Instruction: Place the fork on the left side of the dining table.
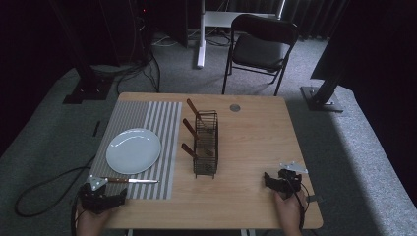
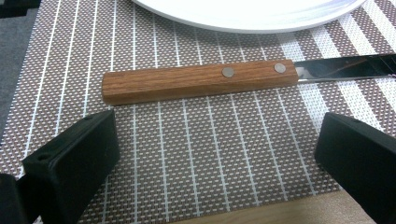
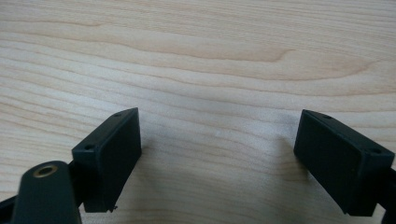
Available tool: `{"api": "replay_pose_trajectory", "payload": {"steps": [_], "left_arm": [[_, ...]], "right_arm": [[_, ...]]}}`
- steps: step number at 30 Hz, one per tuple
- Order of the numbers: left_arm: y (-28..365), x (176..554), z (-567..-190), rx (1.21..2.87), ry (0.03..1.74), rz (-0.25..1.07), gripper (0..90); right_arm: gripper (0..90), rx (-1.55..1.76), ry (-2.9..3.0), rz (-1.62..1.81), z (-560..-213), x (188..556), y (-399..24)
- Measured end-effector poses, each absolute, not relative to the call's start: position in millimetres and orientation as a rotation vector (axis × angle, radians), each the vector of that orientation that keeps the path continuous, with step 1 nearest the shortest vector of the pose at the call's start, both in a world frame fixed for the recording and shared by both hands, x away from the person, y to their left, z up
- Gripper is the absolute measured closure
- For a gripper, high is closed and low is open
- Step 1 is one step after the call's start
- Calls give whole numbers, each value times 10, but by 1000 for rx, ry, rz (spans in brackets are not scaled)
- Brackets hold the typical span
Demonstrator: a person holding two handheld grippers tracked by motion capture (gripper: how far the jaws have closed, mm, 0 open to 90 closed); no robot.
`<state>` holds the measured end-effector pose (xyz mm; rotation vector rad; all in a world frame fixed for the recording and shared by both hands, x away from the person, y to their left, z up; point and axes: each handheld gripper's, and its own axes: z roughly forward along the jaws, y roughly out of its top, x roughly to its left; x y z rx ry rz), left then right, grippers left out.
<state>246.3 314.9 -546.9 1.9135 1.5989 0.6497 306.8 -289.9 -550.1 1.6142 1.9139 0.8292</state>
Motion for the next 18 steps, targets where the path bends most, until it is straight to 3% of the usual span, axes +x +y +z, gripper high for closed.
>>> {"api": "replay_pose_trajectory", "payload": {"steps": [18], "left_arm": [[3152, 2488, -5449, 1935, 1604, 629, 0]], "right_arm": [[129, 1634, 1894, 815, -5501, 3037, -2893]]}}
